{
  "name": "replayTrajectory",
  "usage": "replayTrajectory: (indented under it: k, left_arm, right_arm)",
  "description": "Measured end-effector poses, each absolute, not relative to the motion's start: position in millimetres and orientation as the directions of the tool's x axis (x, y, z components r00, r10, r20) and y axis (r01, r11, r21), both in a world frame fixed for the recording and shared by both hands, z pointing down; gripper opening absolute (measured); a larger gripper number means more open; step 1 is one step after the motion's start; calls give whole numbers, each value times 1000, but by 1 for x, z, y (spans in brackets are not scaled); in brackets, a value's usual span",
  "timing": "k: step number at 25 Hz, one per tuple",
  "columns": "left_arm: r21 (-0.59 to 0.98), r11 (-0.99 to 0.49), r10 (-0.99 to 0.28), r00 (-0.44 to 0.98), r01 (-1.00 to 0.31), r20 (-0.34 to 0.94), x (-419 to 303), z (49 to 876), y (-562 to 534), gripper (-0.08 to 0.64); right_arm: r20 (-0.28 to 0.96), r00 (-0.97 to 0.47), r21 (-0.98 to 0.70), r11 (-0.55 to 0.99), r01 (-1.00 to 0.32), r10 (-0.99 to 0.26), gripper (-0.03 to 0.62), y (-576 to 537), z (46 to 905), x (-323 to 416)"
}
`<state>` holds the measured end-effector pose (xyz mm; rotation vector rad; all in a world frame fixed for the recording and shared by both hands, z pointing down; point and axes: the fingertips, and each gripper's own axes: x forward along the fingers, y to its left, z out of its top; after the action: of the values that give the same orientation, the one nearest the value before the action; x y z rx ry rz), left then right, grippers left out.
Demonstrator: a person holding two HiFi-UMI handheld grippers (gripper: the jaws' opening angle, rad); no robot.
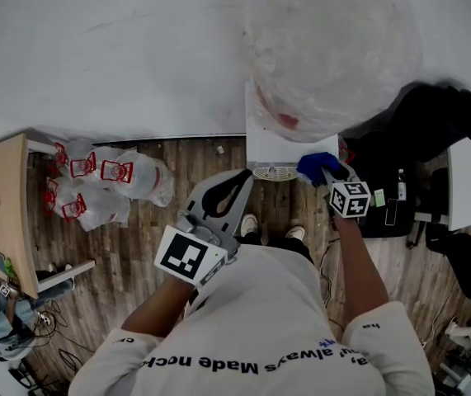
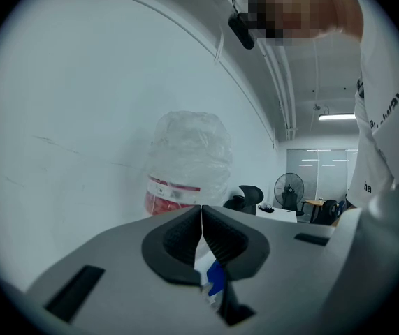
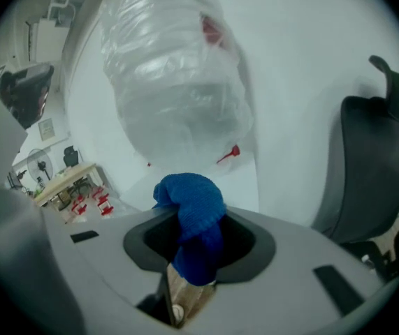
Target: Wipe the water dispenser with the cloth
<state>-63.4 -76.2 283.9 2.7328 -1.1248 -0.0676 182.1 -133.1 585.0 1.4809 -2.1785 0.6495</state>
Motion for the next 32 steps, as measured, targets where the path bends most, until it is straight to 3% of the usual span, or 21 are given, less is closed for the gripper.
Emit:
replayTrajectory:
  k: [7,16,17,19,20,21,22,23,24,26,27,28,32]
  left_arm:
    - [188,-686,-710,703,-702,37,-63,286,-78,21]
    - [188,-654,-736,674,-733,64,-69,290,-92,21]
    - [187,-651,-739,671,-736,65,-70,291,-93,21]
    - [188,-645,-744,665,-740,65,-72,290,-96,21]
    - [188,-643,-746,663,-742,65,-73,290,-97,21]
    - [188,-642,-747,662,-743,65,-73,289,-98,21]
    - [188,-641,-747,661,-744,66,-73,289,-99,21]
    - [188,-641,-747,661,-744,66,-72,290,-100,21]
    - [189,-642,-746,662,-743,66,-71,290,-101,21]
    - [189,-646,-744,666,-740,62,-67,289,-102,21]
    - [188,-649,-742,668,-737,59,-65,288,-103,21]
    - [187,-651,-740,670,-735,56,-63,287,-103,21]
    - [187,-658,-736,676,-729,47,-59,285,-101,21]
  right_arm:
    - [504,-250,-106,228,-968,-827,130,-224,533,242]
    - [602,-257,-133,222,-966,-756,129,-295,555,252]
    - [692,-146,-43,161,-986,-707,129,-278,559,270]
    - [840,358,366,-61,-929,-407,129,-204,556,350]
    - [798,564,548,-134,-826,-212,127,-169,553,390]
    - [741,665,646,-168,-744,-93,127,-150,552,415]
    - [717,694,676,-180,-715,-65,127,-145,552,424]
    - [733,671,651,-173,-739,-110,126,-152,554,418]
    - [787,572,555,-138,-820,-233,126,-170,560,394]
    - [817,76,139,67,-988,-572,123,-236,578,303]
    - [736,-163,-55,182,-982,-657,121,-264,586,262]
    - [669,-287,-156,249,-956,-686,121,-278,591,240]
    - [669,-278,-142,248,-958,-690,120,-267,600,244]
